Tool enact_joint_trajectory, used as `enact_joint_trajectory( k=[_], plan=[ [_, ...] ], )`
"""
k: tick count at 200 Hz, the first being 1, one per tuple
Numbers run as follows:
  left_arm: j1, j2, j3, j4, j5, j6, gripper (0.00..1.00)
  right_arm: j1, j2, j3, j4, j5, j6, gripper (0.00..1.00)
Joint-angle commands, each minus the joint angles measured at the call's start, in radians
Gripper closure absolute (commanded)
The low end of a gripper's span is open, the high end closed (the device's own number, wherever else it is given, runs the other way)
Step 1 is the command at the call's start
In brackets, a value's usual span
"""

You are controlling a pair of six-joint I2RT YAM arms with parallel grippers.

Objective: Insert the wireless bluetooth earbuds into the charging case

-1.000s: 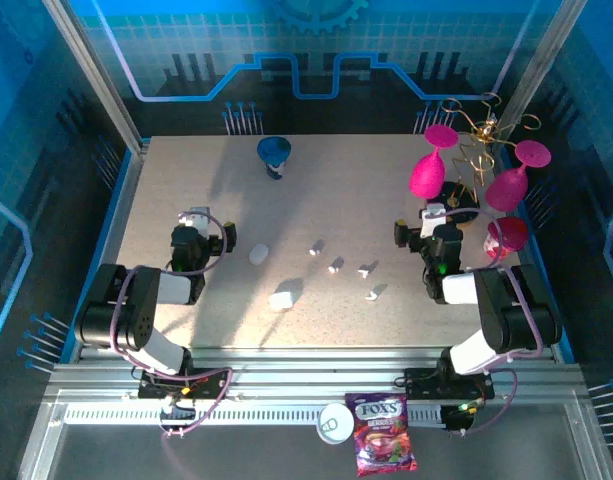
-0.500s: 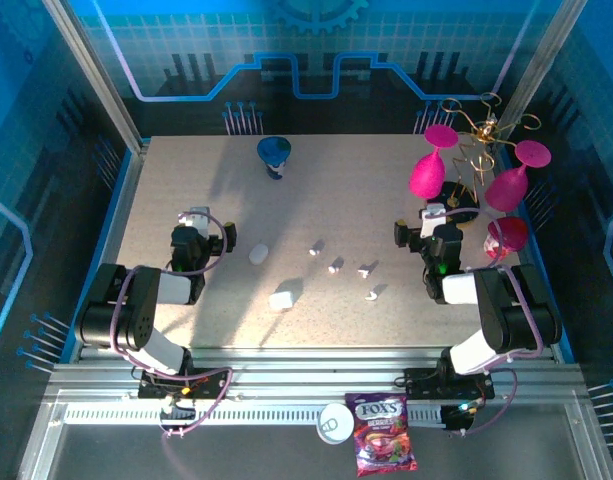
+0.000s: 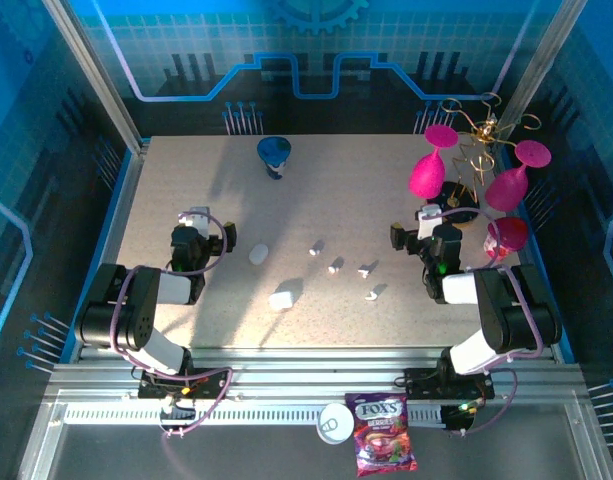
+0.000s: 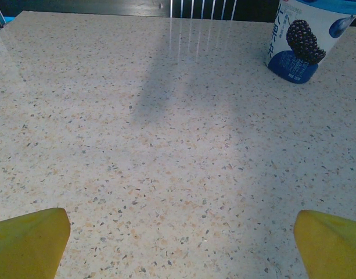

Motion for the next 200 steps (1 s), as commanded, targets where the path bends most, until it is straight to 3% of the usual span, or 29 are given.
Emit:
enact_joint_trajectory(
  k=[1,40,89,139,174,200],
  plan=[
    [-0.023,-0.078,0.009,-0.016,-0.024,0.026,0.01,-0.002,-0.064,0.015,-0.031,-0.014,-0.020,0.00],
    [-0.090,-0.305,0.054,-0.267,0.009,0.091,0.01,0.014,-0.252,0.041,-0.223,-0.058,-0.048,0.00],
    [-0.158,-0.469,0.226,-0.700,0.255,0.125,0.01,0.105,-0.410,0.136,-0.541,-0.311,-0.203,0.00],
    [-0.156,-0.521,0.300,-0.899,0.350,0.036,0.01,0.380,-0.405,0.220,-0.760,-0.422,-0.326,0.00],
    [-0.150,-0.516,0.334,-0.981,0.345,-0.019,0.01,0.609,-0.279,0.281,-0.795,-0.420,-0.400,0.00],
    [-0.135,-0.509,0.352,-1.028,0.351,-0.053,0.01,0.723,-0.145,0.344,-0.797,-0.408,-0.447,0.00]
  ],
)
